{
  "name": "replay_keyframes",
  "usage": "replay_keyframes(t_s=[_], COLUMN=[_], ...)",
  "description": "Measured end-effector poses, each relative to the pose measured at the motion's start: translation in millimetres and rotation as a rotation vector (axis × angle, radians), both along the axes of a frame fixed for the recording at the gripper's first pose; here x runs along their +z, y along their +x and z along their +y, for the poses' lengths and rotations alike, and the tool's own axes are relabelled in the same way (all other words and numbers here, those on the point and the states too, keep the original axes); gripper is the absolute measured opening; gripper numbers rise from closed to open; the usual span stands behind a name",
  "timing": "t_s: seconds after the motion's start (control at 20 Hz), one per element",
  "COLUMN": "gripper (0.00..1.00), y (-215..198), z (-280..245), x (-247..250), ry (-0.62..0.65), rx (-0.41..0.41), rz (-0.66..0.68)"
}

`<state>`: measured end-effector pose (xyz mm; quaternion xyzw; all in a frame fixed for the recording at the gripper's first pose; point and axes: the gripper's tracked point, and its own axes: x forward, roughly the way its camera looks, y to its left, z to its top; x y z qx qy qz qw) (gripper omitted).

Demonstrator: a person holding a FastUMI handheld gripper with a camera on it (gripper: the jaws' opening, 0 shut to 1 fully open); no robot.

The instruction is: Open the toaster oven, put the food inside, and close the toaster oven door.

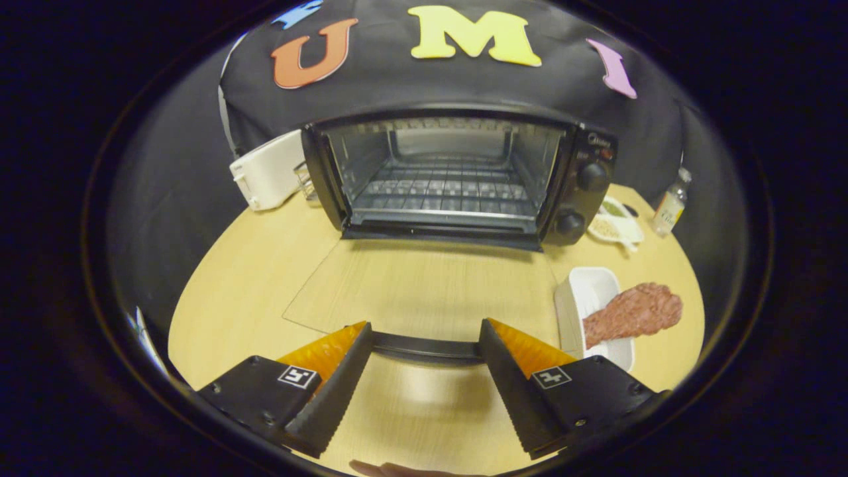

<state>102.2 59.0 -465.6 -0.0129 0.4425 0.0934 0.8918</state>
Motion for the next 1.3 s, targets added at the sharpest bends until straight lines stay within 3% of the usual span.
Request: replay_keyframes(t_s=[0.1,0.65,1.0,1.3], gripper=[1.00,1.00,1.00,1.00], y=[17.4,10.6,-1.8,-4.5], z=[-6.8,-20.1,-75.0,-136.1], x=[-1.6,7.1,52.2,90.1], ry=[-0.018,-0.027,-0.031,-0.009], rx=[0.011,0.049,0.076,0.039], rz=[-0.049,-0.079,-0.120,-0.127])
